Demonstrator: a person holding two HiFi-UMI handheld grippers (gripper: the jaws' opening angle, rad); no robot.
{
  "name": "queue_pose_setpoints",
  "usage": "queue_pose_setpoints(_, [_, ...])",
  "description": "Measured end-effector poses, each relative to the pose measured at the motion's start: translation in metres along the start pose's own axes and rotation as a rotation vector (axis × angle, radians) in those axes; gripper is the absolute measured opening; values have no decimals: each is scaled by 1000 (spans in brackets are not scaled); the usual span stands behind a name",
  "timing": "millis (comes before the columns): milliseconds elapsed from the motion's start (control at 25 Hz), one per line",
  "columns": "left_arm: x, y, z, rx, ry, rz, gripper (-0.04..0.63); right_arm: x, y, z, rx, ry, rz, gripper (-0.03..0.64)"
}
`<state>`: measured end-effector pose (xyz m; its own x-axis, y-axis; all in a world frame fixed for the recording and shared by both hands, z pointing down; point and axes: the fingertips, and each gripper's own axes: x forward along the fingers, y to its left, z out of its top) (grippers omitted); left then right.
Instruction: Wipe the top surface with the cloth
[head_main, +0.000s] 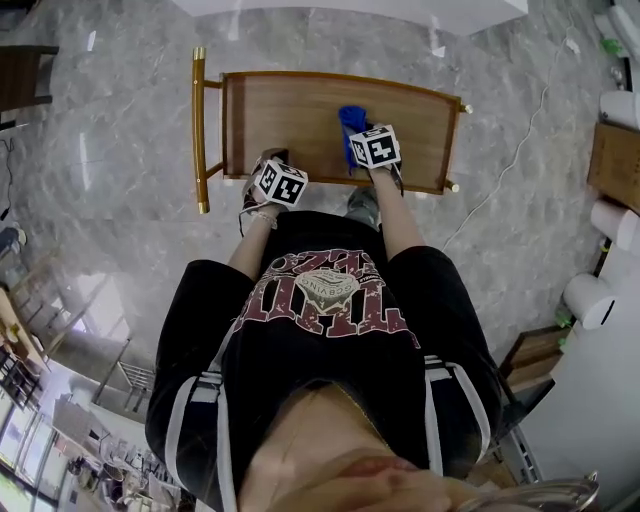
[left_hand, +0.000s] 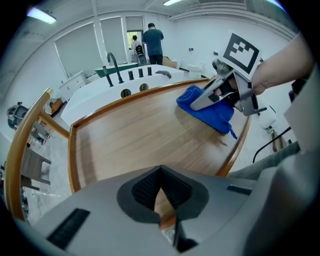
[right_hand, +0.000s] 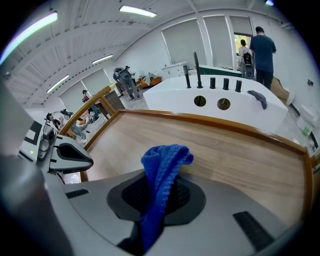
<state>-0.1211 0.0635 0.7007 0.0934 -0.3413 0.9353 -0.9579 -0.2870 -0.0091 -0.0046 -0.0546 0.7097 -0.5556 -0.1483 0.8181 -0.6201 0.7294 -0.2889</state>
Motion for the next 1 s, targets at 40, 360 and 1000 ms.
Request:
queue_pose_setpoints(40, [-1, 2, -2, -8, 2, 1, 49, 2, 3, 2, -9, 3, 5, 55])
queue_pose_setpoints(360, [-5, 17, -18, -50, 11, 24, 49, 22, 31, 15, -70, 23, 54, 55])
queue_pose_setpoints(1000, [-16, 48, -48, -167, 18, 75, 49, 55, 84, 35, -154, 47, 167, 55])
